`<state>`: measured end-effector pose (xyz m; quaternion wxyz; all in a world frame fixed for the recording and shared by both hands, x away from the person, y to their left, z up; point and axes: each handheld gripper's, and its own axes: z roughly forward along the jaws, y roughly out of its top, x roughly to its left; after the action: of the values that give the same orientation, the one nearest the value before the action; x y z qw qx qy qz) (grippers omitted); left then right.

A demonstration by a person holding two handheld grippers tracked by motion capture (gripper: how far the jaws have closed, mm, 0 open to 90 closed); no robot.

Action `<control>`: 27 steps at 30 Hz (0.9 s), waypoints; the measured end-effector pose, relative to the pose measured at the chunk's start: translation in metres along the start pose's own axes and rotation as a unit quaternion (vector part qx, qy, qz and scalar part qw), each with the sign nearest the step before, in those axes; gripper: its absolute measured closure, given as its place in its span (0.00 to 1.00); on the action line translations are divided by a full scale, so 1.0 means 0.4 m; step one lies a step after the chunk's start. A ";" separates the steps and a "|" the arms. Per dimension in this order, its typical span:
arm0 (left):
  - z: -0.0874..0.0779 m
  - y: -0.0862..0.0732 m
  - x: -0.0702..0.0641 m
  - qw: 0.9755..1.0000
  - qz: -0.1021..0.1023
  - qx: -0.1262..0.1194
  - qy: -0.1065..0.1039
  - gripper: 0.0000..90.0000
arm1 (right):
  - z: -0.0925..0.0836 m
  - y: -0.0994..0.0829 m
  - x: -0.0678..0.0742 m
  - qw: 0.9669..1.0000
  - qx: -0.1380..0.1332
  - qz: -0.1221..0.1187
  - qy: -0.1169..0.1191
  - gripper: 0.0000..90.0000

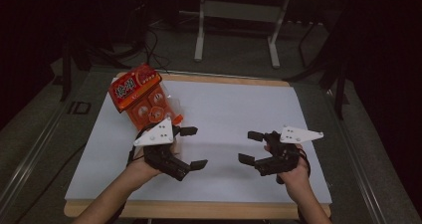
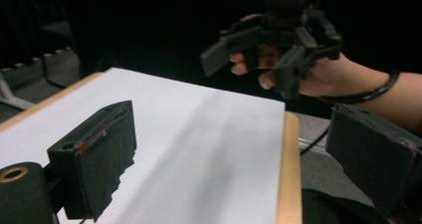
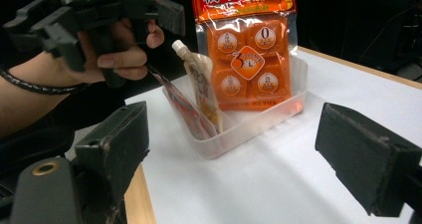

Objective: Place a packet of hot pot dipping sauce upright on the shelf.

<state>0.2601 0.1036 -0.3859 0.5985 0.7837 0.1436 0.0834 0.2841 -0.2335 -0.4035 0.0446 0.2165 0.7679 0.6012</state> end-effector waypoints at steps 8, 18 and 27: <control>0.039 -0.013 -0.040 1.000 0.007 0.003 -0.024 0.07 | -0.006 -0.023 0.006 1.000 0.004 0.000 -0.007 0.15; 0.076 -0.040 -0.091 0.998 0.020 0.013 -0.057 0.07 | -0.025 -0.053 -0.002 1.000 0.000 0.006 -0.022 0.15; 0.099 -0.089 -0.107 0.997 0.027 0.020 -0.068 0.07 | -0.029 -0.082 -0.015 0.999 0.004 0.008 -0.038 0.15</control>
<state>0.2272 0.0623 -0.4291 0.5883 0.8032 0.0829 0.0434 0.2766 -0.2525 -0.4324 0.0680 0.2457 0.7665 0.5894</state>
